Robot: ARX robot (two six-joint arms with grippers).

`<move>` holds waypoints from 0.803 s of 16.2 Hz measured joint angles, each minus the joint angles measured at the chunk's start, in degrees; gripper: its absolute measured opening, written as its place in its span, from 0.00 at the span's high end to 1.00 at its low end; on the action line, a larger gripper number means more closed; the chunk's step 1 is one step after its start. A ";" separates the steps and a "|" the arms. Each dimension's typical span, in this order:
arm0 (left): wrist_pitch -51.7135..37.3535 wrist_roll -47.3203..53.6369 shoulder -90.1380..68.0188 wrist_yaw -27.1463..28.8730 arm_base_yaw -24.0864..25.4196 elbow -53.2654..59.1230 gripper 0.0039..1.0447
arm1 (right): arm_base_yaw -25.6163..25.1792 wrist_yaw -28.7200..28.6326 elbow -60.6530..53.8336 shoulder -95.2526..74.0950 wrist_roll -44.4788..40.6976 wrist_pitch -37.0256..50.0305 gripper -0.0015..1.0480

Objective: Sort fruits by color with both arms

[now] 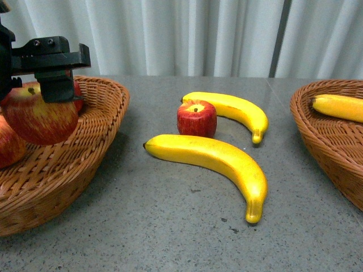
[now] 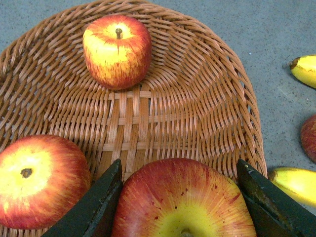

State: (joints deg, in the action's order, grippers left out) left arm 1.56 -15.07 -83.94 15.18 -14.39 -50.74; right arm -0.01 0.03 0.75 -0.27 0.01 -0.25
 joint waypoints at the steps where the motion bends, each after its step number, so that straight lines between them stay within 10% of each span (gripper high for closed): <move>1: -0.09 -1.46 0.00 -0.28 0.00 0.09 0.36 | 0.00 0.00 0.00 0.00 0.02 -0.02 0.06; 4: -2.34 -0.26 1.64 0.37 -1.86 -0.63 0.04 | 0.00 -0.02 0.00 0.00 0.00 0.00 0.06; 13: -4.13 14.64 -17.66 -10.58 -6.56 -20.44 0.06 | 0.00 0.00 0.00 0.00 0.02 -0.02 0.06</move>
State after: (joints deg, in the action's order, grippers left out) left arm -2.57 -0.43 -101.60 4.60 -20.95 -71.18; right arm -0.01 0.03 0.75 -0.27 0.03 -0.27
